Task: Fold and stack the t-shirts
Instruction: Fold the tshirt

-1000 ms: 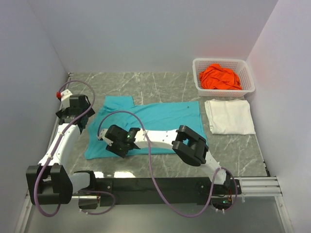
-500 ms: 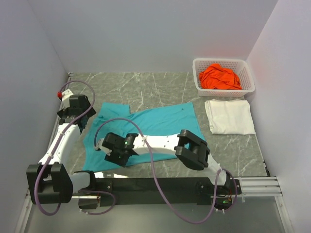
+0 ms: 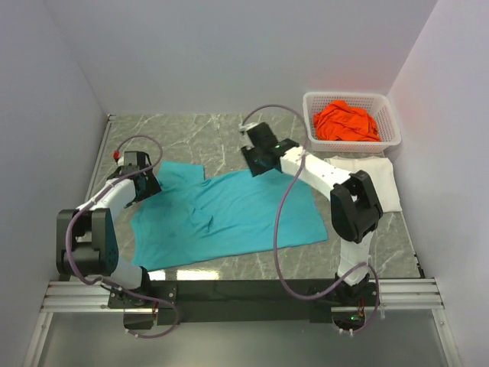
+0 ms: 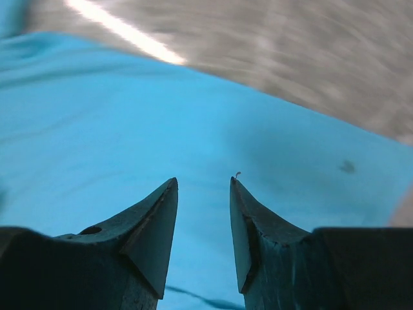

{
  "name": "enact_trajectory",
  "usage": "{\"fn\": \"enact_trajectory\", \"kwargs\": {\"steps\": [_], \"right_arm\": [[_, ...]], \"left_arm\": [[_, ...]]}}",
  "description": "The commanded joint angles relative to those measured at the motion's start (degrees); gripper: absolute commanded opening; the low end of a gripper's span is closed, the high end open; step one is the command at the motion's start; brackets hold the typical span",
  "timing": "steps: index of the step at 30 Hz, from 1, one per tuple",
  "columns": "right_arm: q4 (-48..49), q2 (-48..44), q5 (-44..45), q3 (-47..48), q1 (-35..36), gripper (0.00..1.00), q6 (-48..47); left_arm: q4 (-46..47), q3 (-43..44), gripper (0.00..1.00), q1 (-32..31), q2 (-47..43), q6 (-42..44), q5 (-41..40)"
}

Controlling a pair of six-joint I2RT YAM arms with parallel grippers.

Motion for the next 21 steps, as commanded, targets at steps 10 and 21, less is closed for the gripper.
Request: {"fn": "enact_trajectory", "kwargs": {"steps": [10,21], "right_arm": [[2.3,8.2,10.1,3.3,-16.5,0.42,6.9],[1.4,12.9,11.6,6.4,-20.7,0.41,6.8]], "left_arm": [[-0.3,6.8,0.79,0.2,7.1,2.9,2.5],[-1.0,8.3,0.72,0.2,10.3,3.1,2.5]]}}
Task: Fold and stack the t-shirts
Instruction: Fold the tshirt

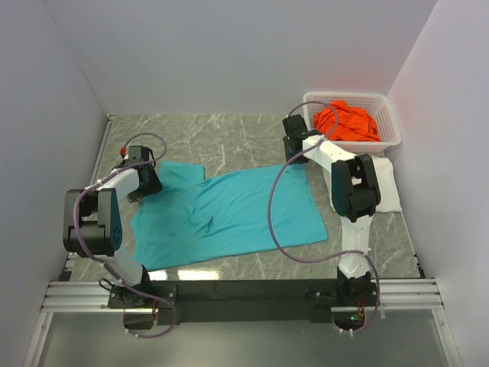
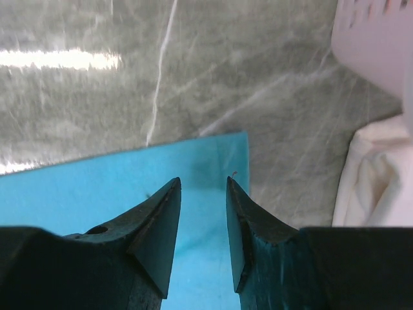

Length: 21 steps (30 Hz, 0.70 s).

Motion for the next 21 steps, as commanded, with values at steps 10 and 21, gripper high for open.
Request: {"fn": "enact_trajectory", "kwargs": {"steps": [10,21], "right_arm": [[-5.8,7.8,-0.4,11.7,-2.6,0.41,0.9],[-6.2,6.6,-2.0,9.8,-3.5,0.42,-2.0]], "left_arm": [[-0.5,2.1,0.71,0.2,-0.4,0.6,0.2],[-0.2,2.1,0.70,0.2,-0.5,0.7,0.5]]}}
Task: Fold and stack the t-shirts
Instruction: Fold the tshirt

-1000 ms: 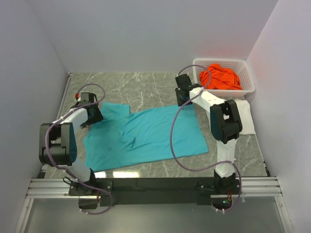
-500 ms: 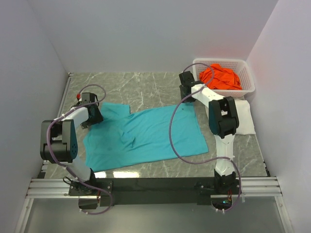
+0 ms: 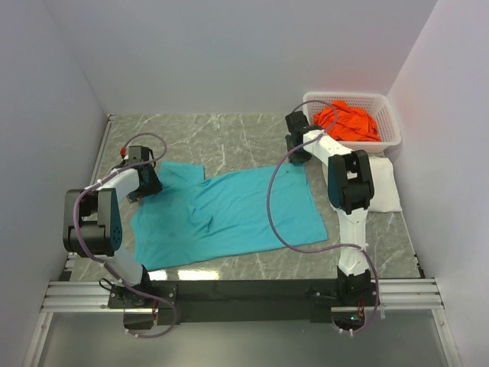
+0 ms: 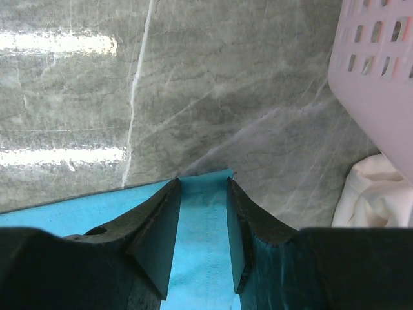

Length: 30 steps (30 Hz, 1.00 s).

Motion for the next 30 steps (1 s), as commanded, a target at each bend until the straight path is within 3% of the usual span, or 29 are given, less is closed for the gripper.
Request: {"fn": "enact_trajectory", "kwargs": {"steps": [1,12,22,30], "right_arm": [[-0.8,-1.3,-0.5,0.0,-0.7,0.42,-0.8],[-5.9,0.9,-7.9,3.4,-1.8,0.37,-1.9],[-3.5,-0.1,-9.2,1.3,-2.2,0.02,-1.8],[-1.0,-0.9,-9.5,-0.2,-2.2,0.00,-1.1]], "left_arm": [[0.2,2.0,0.71,0.2,-0.3,0.7,0.7],[0.1,2.1,0.69,0.2,0.0,0.7,0.9],[0.9,1.9,0.65,0.2,0.0,0.8,0.9],[2.2,3.2,0.58,0.4,1.6,1.7,1.9]]}}
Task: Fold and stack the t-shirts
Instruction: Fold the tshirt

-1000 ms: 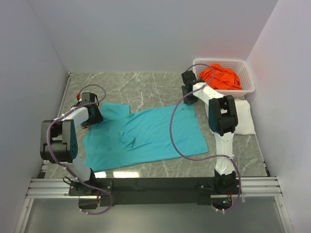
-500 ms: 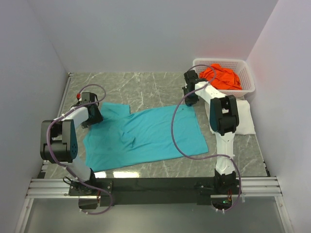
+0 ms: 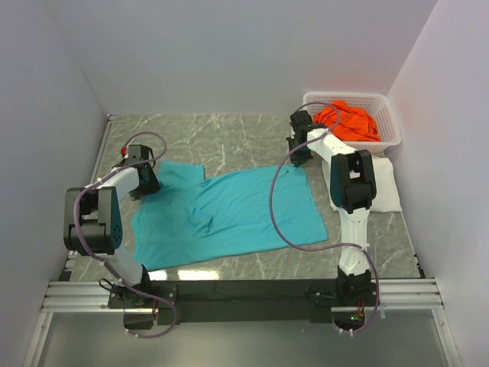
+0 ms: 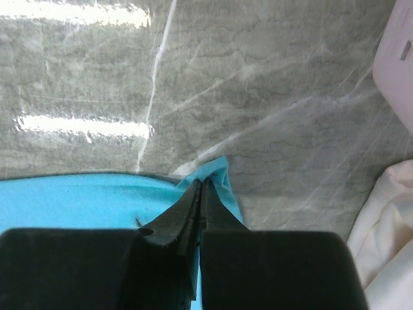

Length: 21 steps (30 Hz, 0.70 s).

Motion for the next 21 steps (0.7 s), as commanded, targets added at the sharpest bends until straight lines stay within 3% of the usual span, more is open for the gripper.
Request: {"fn": "enact_trajectory", "kwargs": {"steps": [1,21], "right_arm": [[2.3,-1.0,-0.8,-0.9,-0.4,0.00,0.4],[3.2,-1.9,1.1,-2.3,-0.4,0.00,-0.1]], "left_arm": [[2.1,2.8,0.57,0.3,1.5,1.6,0.9],[5.3,3.9,0.56,0.7,0.5,3.4,5.8]]}}
